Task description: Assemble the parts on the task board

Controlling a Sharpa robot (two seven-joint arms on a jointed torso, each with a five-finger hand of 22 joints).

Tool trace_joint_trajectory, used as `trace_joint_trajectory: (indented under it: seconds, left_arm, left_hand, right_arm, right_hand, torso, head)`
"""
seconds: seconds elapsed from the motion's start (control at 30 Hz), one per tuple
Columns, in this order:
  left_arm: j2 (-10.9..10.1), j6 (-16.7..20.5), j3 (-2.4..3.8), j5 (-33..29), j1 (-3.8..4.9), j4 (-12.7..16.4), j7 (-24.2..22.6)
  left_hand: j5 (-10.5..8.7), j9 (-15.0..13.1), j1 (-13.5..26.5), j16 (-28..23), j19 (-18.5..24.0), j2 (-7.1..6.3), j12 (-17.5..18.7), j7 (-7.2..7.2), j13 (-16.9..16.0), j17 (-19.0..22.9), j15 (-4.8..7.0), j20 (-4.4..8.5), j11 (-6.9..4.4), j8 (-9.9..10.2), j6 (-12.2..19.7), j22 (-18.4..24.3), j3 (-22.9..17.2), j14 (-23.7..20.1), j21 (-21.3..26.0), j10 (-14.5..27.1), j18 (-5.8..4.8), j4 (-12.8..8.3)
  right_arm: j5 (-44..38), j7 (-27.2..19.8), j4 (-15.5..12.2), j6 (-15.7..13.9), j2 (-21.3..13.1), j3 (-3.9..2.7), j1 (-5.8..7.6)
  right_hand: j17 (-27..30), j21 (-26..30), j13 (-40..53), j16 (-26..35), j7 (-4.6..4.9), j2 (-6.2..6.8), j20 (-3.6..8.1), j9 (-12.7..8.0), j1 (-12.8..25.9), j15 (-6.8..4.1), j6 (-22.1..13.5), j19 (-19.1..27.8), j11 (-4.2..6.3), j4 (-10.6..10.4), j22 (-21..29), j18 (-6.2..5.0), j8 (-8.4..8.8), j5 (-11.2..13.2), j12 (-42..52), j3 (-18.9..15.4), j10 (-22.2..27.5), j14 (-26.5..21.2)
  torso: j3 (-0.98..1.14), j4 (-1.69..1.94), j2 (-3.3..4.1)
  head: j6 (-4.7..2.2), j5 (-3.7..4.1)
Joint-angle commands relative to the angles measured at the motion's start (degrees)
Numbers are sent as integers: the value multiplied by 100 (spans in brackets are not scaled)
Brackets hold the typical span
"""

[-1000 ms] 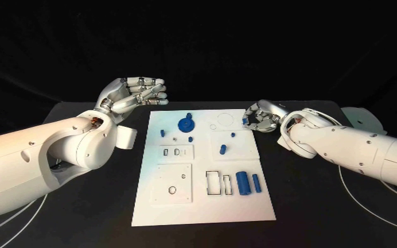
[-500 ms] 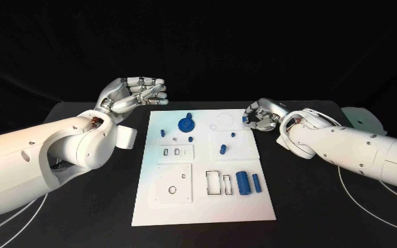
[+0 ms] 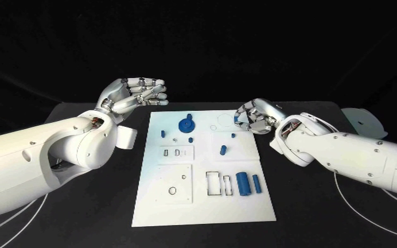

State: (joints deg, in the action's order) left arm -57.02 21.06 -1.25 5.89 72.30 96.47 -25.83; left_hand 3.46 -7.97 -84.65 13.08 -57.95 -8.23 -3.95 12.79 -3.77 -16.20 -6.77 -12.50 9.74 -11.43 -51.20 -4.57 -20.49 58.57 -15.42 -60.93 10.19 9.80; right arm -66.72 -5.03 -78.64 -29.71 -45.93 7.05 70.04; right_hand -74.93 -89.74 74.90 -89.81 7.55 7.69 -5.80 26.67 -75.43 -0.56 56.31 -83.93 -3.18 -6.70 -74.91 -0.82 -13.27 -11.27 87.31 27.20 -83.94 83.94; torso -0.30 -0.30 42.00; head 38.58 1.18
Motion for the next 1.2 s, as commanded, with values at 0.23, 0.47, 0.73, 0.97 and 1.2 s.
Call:
trace_joint_trajectory:
  seconds: [0.23, 0.47, 0.73, 0.97, 1.2]
  left_arm:
    - [3, -84, -11, 22, 0, -10, -18]
    - [18, -87, -26, 22, -2, -38, -17]
    - [22, -83, -32, 22, -3, -46, -15]
    - [26, -81, -33, 22, -2, -45, -12]
    - [25, -80, -33, 22, -2, -39, -10]
  left_hand:
    - [-34, 9, 35, -21, -41, -36, 19, -7, 7, -8, -29, 0, 1, 31, 32, 6, -40, 0, -19, 44, 27, -11]
    - [-34, 9, 35, -21, -41, -36, 19, -7, 7, -8, -29, 0, 1, 31, 32, 6, -40, 0, -19, 44, 27, -11]
    - [-34, 9, 43, -23, -42, -36, 18, -9, 6, -11, -29, -1, 0, 31, 29, 7, -41, 2, -19, 40, 27, -8]
    - [-34, 9, 43, -23, -42, -36, 18, -9, 6, -11, -29, -1, 0, 31, 29, 7, -41, 2, -19, 40, 27, -8]
    - [-34, 9, 43, -23, -42, -36, 18, -9, 6, -11, -29, -1, 0, 31, 29, 7, -41, 2, -19, 40, 27, -8]
  right_arm:
    - [153, -68, -688, -332, 149, -13, -50]
    - [-25, 214, -979, -299, 439, 5, -132]
    - [-598, 783, -955, -169, 885, 50, -191]
    - [-1075, 1179, -797, -55, 1212, 81, -250]
    - [-1442, 1437, -617, 24, 1446, 99, -304]
  right_hand:
    - [-1507, -26, 1286, -19, -40, -45, 55, 37, 13, -53, 81, -607, 47, -16, -1509, 82, -50, -10, 26, 26, -392, 606]
    - [-1507, -26, 1285, -19, -43, -48, 60, 40, 34, -56, 78, -607, 51, -29, -1509, 82, -53, -4, 25, 19, -391, 606]
    - [-1507, -26, 1281, -19, -47, -61, 64, 42, 41, -59, 75, -607, 55, -34, -1509, 82, -55, -2, 20, 23, -388, 606]
    - [-1507, -26, 1279, -19, -47, -55, 67, 43, 52, -62, 66, -607, 57, -37, -1509, 82, -54, 11, 17, 17, -386, 606]
    - [-1507, -26, 1280, -19, -50, -51, 71, 46, 65, -64, 67, -607, 59, -41, -1509, 82, -59, 25, 18, 11, -386, 606]
  torso:
    - [-4, 0, -31]
    - [-26, 29, -52]
    - [-39, 31, -54]
    - [-27, 36, -48]
    - [-30, 28, -48]
  head:
    - [49, -114]
    - [85, -152]
    - [110, -191]
    - [134, -222]
    - [154, -245]
